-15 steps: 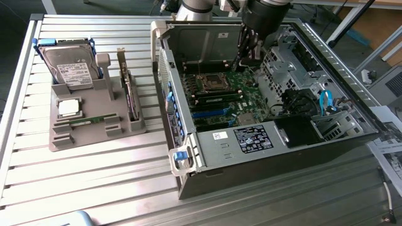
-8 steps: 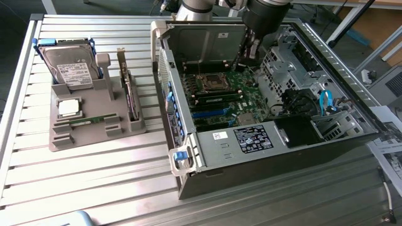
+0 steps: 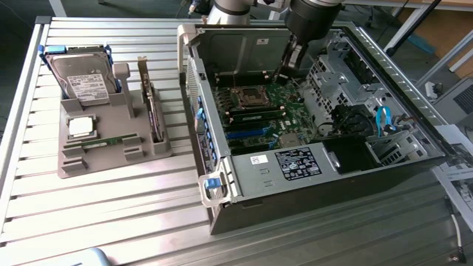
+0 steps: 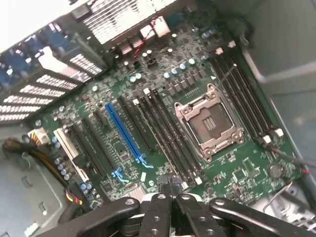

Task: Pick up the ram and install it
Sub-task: 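Press down the ram until it locks into place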

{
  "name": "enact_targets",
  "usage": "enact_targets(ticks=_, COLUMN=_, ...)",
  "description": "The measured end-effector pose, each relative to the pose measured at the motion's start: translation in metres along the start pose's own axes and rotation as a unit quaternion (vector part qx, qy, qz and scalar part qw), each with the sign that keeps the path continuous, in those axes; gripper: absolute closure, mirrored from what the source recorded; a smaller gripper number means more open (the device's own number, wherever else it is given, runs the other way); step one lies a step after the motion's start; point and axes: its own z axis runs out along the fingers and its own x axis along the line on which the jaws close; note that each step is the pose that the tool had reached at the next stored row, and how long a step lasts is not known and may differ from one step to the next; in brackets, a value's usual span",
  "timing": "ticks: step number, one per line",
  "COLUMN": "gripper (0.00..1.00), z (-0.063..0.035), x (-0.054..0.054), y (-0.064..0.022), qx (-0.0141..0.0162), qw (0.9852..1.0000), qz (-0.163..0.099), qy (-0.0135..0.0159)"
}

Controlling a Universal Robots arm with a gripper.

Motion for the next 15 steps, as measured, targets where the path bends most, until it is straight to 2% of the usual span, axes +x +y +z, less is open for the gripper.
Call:
enact_targets(ticks=4, gripper=0.89, z=0.0001, x=0.0, y=0.0, qx=0.0001, qw=0.9995, qz=0.033, qy=0.0002)
enact_targets(ticks=7, gripper=0.89, z=0.0002, x=0.0, y=0.0, qx=0.0002, qw=0.9984, qz=0.057, qy=0.0002)
enact_targets(ticks=10, gripper=0.89, z=0.0003, x=0.0, y=0.0, qx=0.0003, qw=0.9967, qz=0.082, qy=0.0004)
enact_targets(ticks=15, gripper=0.89, z=0.0003, x=0.0, y=0.0, qx=0.0005, qw=0.9925, qz=0.122, qy=0.0006)
